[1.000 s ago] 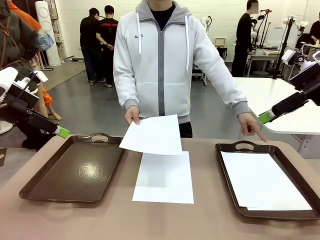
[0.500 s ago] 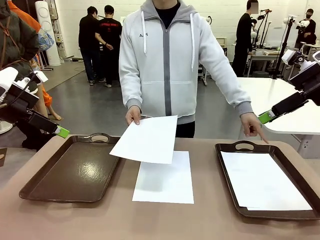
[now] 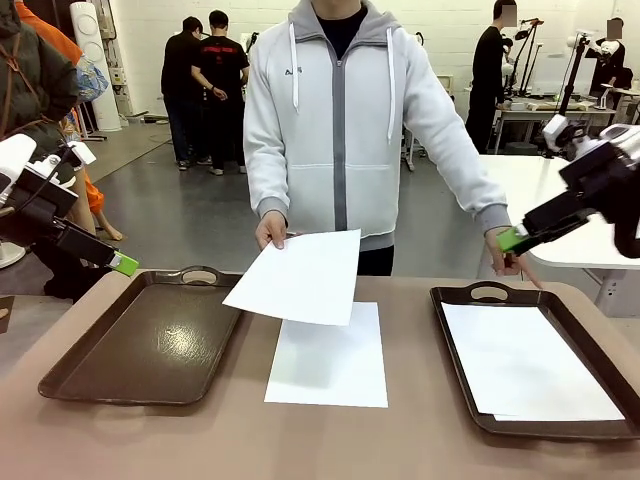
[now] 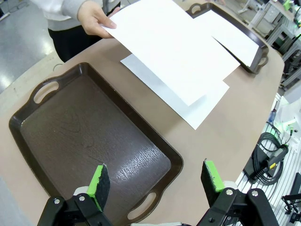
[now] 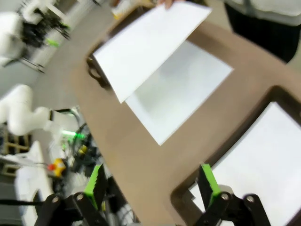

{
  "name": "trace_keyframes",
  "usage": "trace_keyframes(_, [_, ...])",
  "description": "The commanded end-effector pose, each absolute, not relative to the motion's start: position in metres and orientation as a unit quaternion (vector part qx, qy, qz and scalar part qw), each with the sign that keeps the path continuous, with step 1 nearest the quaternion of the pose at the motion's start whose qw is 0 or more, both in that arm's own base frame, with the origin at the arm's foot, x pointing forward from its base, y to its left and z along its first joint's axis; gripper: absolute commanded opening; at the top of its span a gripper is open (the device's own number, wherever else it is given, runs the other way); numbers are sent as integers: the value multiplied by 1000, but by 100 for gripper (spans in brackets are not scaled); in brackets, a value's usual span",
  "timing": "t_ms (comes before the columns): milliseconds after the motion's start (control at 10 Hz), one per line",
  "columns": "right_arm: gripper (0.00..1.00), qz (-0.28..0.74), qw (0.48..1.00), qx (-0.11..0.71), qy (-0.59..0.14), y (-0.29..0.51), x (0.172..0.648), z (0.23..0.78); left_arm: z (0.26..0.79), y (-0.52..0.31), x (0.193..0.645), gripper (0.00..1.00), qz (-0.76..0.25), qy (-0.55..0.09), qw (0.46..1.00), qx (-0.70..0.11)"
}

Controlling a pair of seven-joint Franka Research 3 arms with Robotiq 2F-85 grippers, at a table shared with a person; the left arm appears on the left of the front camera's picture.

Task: Sort the A4 documents.
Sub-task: Receive the A4 Paper.

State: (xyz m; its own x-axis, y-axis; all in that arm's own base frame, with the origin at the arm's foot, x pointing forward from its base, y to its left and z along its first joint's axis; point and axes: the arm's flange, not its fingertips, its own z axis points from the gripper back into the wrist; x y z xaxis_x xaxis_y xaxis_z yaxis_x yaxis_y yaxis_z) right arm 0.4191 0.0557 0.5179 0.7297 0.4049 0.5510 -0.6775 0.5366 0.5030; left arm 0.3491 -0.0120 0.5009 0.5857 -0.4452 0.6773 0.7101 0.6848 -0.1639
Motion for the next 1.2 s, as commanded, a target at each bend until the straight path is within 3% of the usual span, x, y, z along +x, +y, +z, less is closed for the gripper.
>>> trace_keyframes(0, [100, 265, 849, 426, -168, 74, 447, 512, 499, -10, 350, 100, -341, -312, 859, -221])
trace_keyframes(500, [100, 166, 792, 578, -106, 134, 482, 448, 499, -10, 350, 100, -341, -312, 859, -221])
trace_keyframes(1100, [100, 111, 757, 642, -51, 204, 522, 385, 499, -10, 350, 100, -341, -312, 859, -221])
